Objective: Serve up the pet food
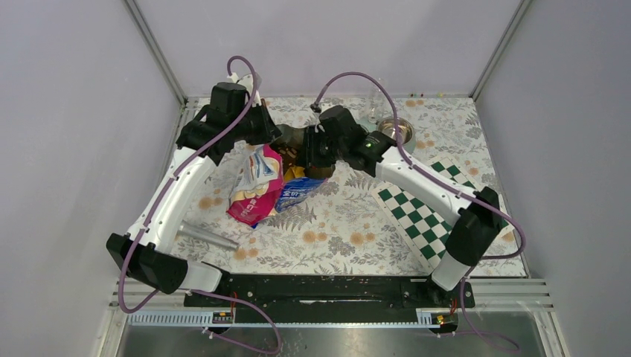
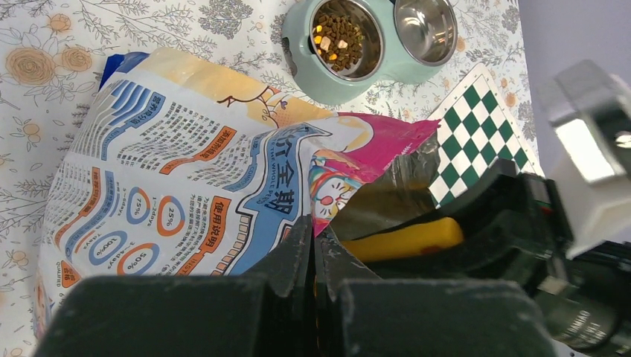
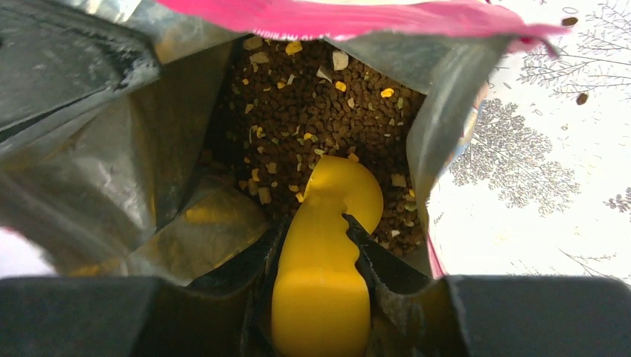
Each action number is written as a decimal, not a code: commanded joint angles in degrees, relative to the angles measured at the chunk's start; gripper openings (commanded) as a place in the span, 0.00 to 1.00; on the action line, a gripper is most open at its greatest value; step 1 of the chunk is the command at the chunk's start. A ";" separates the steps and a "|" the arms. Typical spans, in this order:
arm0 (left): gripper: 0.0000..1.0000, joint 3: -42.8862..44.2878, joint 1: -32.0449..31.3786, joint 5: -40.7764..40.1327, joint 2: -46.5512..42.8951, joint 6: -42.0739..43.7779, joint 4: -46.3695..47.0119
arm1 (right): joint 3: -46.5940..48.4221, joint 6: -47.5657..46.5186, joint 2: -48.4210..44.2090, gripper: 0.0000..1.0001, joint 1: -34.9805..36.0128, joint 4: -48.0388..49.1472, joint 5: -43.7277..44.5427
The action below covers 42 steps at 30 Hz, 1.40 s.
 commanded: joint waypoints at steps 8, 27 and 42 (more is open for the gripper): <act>0.00 2.07 -0.36 -4.58 -0.30 3.69 2.67 | -0.10 9.86 8.55 0.00 0.71 16.40 -18.48; 0.00 2.50 -0.26 -9.13 -3.29 8.14 1.07 | -10.56 31.09 -6.65 0.00 -8.11 32.32 -22.04; 0.00 2.90 2.01 -8.93 -5.33 9.69 0.18 | -12.50 30.42 -16.22 0.00 -16.70 28.44 -19.95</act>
